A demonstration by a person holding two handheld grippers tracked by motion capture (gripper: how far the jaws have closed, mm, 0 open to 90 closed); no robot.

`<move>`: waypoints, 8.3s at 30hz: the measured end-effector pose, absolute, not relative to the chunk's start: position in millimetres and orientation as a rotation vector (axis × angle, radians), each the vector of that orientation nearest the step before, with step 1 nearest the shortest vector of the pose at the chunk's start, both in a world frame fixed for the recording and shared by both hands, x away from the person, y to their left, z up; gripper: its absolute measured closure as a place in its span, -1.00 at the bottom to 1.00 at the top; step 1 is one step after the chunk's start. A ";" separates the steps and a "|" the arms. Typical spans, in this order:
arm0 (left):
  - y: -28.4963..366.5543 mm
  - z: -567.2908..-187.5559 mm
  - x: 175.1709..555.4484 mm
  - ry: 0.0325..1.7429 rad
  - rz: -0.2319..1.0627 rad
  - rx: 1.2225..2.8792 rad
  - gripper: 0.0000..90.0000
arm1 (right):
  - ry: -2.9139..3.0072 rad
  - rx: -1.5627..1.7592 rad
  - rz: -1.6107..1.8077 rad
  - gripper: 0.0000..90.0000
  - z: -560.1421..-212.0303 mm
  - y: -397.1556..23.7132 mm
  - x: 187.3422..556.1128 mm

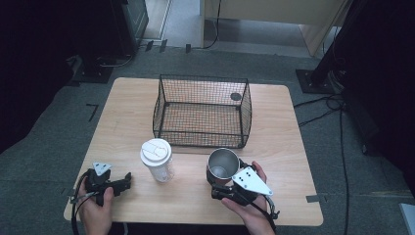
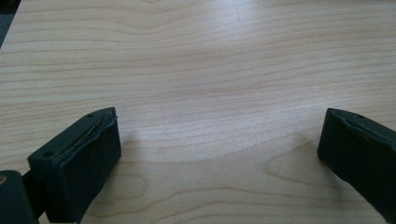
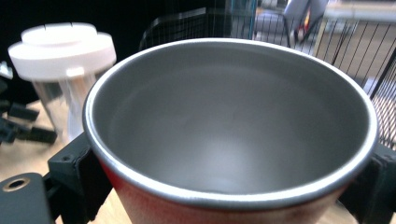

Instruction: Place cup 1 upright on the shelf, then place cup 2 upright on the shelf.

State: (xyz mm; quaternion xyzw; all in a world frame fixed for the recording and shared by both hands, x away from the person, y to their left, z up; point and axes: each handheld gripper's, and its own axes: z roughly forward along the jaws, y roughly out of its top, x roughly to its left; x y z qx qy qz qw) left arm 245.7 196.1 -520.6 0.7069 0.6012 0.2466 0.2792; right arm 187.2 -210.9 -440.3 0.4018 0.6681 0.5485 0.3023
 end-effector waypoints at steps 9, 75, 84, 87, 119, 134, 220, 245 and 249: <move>196.1 -520.6 245.7 1.613 0.662 1.896 -1.00 | 1.540 0.895 1.524 -0.84 -438.8 -205.1 193.8; 196.0 -520.5 245.7 1.604 0.658 1.904 -1.00 | 1.322 1.083 1.451 -0.84 -420.5 -213.5 348.4; 196.0 -520.5 245.7 1.603 0.658 1.904 -1.00 | 1.361 1.117 1.393 -0.84 -436.8 -210.0 353.5; 195.9 -520.5 245.7 1.604 0.658 1.904 -1.00 | 1.369 1.123 1.384 -0.84 -440.5 -207.7 353.5; 195.8 -520.5 245.7 1.605 0.657 1.902 -1.00 | 1.431 1.255 1.168 -0.85 -465.4 -191.7 361.5; 195.8 -520.5 245.7 1.605 0.657 1.902 -1.00 | 1.469 1.261 1.171 -0.87 -466.9 -189.0 363.2; 194.4 -520.6 247.0 1.599 0.655 1.905 -1.00 | 1.573 0.938 1.522 -1.00 -405.6 -145.5 268.9; 194.4 -520.6 247.0 1.598 0.655 1.905 -1.00 | 1.680 0.830 1.693 -1.00 -412.8 -96.2 232.1; 194.4 -520.6 247.0 1.598 0.655 1.905 -1.00 | 1.710 0.822 1.695 -1.00 -416.2 -89.2 231.4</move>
